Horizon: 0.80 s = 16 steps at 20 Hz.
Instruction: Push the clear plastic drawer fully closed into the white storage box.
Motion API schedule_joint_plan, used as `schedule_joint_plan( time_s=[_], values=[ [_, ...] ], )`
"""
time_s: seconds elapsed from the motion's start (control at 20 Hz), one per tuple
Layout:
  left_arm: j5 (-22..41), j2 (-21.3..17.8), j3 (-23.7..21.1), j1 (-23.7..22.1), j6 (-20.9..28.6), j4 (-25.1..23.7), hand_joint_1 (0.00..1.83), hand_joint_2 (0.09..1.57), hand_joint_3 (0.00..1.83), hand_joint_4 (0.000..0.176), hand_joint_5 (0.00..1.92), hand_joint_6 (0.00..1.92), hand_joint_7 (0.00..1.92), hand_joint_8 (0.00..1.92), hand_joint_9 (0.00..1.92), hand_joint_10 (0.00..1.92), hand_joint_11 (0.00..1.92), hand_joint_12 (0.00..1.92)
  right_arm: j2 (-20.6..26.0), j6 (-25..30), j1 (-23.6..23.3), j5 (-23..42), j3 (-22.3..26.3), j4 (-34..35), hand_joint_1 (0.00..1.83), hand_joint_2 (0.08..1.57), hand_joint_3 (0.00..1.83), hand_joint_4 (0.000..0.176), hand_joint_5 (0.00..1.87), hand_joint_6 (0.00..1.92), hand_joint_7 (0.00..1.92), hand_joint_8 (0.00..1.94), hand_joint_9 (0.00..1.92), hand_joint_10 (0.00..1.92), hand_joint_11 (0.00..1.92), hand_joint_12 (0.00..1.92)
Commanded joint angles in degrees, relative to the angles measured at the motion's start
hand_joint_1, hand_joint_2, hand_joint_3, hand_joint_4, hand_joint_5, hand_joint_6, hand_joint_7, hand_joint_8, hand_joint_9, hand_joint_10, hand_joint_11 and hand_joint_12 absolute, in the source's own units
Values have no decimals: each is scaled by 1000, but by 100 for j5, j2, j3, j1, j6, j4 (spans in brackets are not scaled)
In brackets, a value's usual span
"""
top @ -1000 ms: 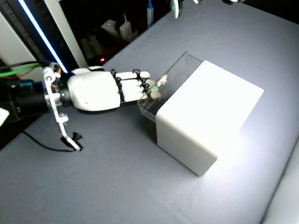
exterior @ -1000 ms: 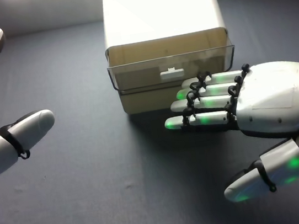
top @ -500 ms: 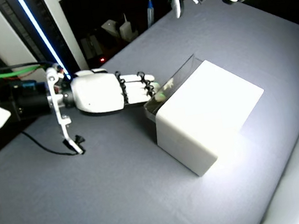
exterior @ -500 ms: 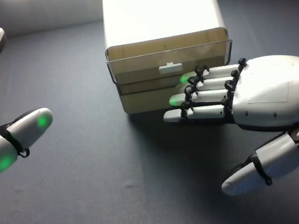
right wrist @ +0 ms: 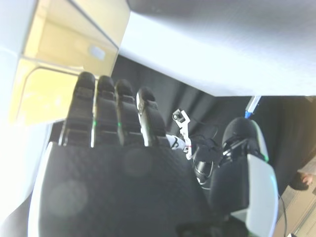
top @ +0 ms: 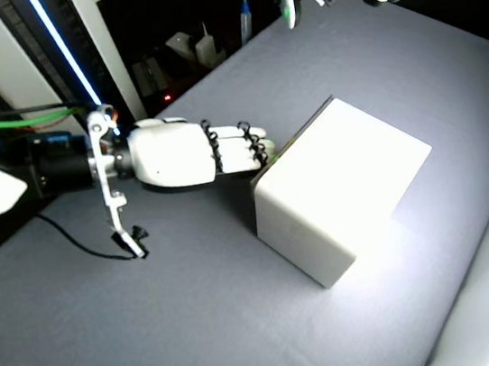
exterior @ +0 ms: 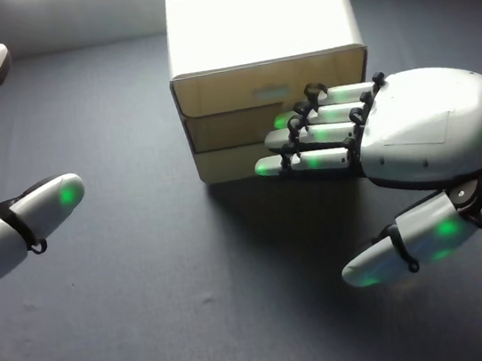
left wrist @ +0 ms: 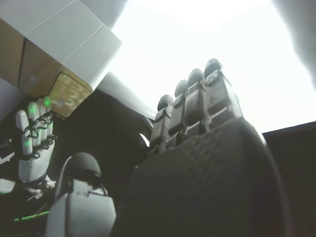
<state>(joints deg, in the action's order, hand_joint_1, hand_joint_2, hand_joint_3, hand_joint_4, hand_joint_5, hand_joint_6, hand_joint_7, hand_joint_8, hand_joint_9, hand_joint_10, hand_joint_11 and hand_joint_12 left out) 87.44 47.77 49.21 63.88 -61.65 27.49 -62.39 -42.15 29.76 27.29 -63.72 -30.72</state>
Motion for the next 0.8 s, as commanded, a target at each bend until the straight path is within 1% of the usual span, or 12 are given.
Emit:
schedule_joint_plan(
  time_s=[0.0, 0.1, 0.15, 0.25, 0.3, 0.35, 0.4, 0.45, 0.55, 0.65, 0.7, 0.75],
  values=[
    [731, -13, 25, -11, 21, -76, 0, 1117, 22, 56, 0, 0, 0, 0, 0, 0, 0, 0, 3, -29, -93, 511, -30, 160, 0, 1012, 4, 47, 16, 6, 0, 0, 0, 0, 0, 0],
    [732, -12, 25, -10, 22, -76, 0, 1121, 22, 58, 0, 0, 0, 0, 0, 0, 0, 0, -26, -73, -108, 457, -84, 201, 0, 1017, 6, 53, 10, 4, 0, 0, 0, 0, 0, 0],
    [732, -12, 25, -10, 22, -76, 0, 1124, 23, 56, 0, 0, 0, 0, 0, 0, 0, 0, -36, -73, -110, 441, -108, 220, 0, 1025, 9, 46, 22, 8, 0, 0, 0, 0, 0, 0],
    [731, -13, 25, -7, 28, -76, 0, 1135, 26, 49, 0, 0, 0, 0, 0, 0, 0, 0, -54, -75, -111, 397, -166, 256, 0, 1039, 15, 45, 20, 6, 0, 0, 0, 0, 0, 0],
    [731, -13, 26, -7, 32, -76, 0, 1142, 28, 46, 0, 0, 0, 0, 0, 0, 0, 0, -59, -75, -111, 382, -182, 267, 0, 1047, 18, 35, 42, 15, 0, 0, 0, 0, 0, 0],
    [731, -13, 26, -6, 33, -77, 0, 1145, 28, 47, 0, 0, 0, 0, 0, 0, 0, 0, -60, -75, -111, 372, -185, 272, 0, 1057, 22, 26, 54, 19, 0, 0, 0, 0, 0, 0],
    [734, -14, 26, 0, 41, -77, 0, 1143, 26, 50, 0, 0, 0, 0, 0, 0, 0, 0, -60, -75, -110, 371, -180, 277, 0, 1057, 21, 26, 48, 14, 0, 0, 0, 0, 0, 0],
    [747, -19, 25, 23, 60, -77, 3, 1138, 22, 55, 0, 0, 0, 0, 0, 0, 0, 0, -59, -75, -110, 372, -160, 277, 0, 1054, 19, 40, 27, 5, 0, 0, 0, 0, 0, 0],
    [780, -30, 25, 67, 81, -72, 0, 1141, 19, 58, 0, 0, 0, 0, 0, 0, 0, 0, -57, -74, -110, 487, -22, 239, 0, 1024, 4, 51, 4, 0, 0, 0, 0, 0, 0, 0],
    [782, -37, 25, 71, 82, -72, 0, 1135, 15, 56, 0, 0, 0, 0, 0, 0, 0, 0, -54, -75, -110, 565, 82, 171, 0, 1001, 0, 82, 0, 0, 0, 0, 0, 0, 0, 0],
    [782, -36, 25, 72, 82, -72, 10, 1125, 9, 56, 0, 0, 0, 0, 0, 0, 0, 0, -52, -75, -110, 570, 98, 148, 0, 997, 0, 88, 0, 0, 0, 0, 0, 0, 0, 0],
    [782, -33, 25, 74, 82, -72, 10, 1121, 6, 47, 0, 0, 0, 0, 0, 0, 0, 0, -51, -75, -110, 570, 103, 140, 0, 999, 0, 79, 9, 4, 0, 0, 0, 0, 0, 0]
  ],
)
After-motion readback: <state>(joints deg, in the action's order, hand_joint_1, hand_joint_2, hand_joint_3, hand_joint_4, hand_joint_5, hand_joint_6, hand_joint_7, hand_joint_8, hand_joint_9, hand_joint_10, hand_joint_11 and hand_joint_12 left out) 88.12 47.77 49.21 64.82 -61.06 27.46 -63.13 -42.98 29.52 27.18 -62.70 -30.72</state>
